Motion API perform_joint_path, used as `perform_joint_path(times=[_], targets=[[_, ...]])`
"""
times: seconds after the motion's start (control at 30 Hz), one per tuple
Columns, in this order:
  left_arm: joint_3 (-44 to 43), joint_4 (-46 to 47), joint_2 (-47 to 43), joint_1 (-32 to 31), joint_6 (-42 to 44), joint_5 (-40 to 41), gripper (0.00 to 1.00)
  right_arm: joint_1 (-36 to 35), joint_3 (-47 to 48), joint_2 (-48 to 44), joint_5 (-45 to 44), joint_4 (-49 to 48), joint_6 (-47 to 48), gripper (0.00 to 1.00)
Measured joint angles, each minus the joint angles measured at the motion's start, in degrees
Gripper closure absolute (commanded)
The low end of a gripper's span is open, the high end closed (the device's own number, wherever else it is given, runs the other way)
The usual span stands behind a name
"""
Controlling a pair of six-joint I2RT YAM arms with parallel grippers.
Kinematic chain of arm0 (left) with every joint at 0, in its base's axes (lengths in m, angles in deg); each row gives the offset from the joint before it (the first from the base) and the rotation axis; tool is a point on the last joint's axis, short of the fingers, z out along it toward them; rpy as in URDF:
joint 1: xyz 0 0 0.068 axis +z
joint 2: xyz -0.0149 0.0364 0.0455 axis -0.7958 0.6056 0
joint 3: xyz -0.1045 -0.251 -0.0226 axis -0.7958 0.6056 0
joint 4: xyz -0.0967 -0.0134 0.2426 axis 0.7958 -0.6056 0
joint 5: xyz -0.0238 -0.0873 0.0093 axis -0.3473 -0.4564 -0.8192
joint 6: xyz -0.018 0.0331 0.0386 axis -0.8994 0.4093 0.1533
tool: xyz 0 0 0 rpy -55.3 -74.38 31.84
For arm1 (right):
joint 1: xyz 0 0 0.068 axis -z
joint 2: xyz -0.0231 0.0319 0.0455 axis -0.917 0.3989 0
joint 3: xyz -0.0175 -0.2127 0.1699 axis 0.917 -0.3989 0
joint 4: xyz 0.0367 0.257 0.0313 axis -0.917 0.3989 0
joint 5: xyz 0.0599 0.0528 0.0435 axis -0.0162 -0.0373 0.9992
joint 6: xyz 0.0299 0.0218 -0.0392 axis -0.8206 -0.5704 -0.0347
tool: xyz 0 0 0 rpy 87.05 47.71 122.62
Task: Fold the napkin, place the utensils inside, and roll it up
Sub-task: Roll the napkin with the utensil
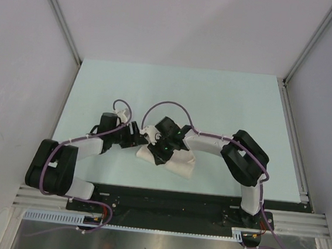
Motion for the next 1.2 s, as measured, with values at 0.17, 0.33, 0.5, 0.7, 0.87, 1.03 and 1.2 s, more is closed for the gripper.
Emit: perform_joint_path(times=[0.17, 0.33, 0.5, 0.7, 0.87, 1.03, 1.2], targets=[[0.61, -1.66, -6.97, 0.15, 0.46, 5.03, 0.25, 4.76, 2.05, 3.06, 12.13, 2.16, -1.62, 0.75], [3.56, -0.79, -12.26, 0.22, 1.27, 5.73, 0.28, 8.90, 5.55, 7.63, 23.26, 5.84, -3.08, 0.77], [7.43, 0.66, -14.25, -0.13, 1.40, 4.46, 0.32, 10.97, 11.02, 13.16, 31.32, 10.97, -3.61, 0.77], [9.22, 2.80, -14.53, -1.18, 1.29, 3.04, 0.36, 12.13, 15.87, 18.27, 36.63, 16.09, -3.50, 0.77], [9.22, 5.49, -13.00, -1.25, 1.14, 2.10, 0.45, 12.83, 16.94, 19.74, 39.01, 17.55, -3.52, 0.76], [9.25, 7.87, -9.88, -1.29, 0.98, 0.72, 0.54, 13.07, 17.68, 20.81, 40.11, 18.27, -3.85, 0.76], [9.25, 10.25, -8.07, -1.57, 0.31, -0.87, 0.78, 13.35, 18.43, 22.03, 41.35, 18.93, -4.13, 0.75]])
